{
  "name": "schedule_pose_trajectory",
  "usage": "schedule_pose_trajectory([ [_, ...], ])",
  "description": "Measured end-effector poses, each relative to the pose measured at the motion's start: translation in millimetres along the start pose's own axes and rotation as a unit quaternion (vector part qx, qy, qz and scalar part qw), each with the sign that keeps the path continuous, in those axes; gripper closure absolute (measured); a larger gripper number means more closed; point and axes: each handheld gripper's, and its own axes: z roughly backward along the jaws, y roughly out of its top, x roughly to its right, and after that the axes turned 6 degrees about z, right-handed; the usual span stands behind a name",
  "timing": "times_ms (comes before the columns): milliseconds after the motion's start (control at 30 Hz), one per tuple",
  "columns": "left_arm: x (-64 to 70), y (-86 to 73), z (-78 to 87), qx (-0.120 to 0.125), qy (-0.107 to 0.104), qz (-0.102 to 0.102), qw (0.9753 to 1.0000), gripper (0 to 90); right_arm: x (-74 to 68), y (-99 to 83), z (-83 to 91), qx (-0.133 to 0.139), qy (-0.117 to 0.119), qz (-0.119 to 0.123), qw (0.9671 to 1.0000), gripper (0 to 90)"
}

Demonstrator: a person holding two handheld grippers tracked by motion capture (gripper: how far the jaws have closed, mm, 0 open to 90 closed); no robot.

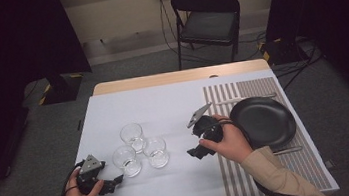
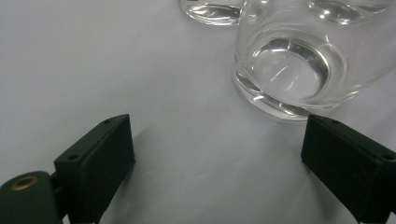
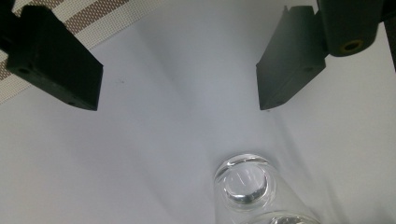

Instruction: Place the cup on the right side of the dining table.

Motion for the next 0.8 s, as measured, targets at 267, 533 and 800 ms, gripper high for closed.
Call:
schedule_pose_trajectory([
  [267,0.0,0.0,0.0,0.000,0.000,0.000,1.0000,8.7,1.9,5.2,1.5,0.002,0.000,0.001,1.0000,13.7],
  [533,-0.1,0.0,0.0,-0.001,0.000,0.000,1.0000,8.5,1.6,10.2,1.1,0.002,0.000,0.003,1.0000,13.7],
  [800,0.0,0.0,0.0,-0.001,0.000,-0.001,1.0000,8.4,1.0,18.5,-1.2,0.005,0.001,0.010,0.9999,13.7],
])
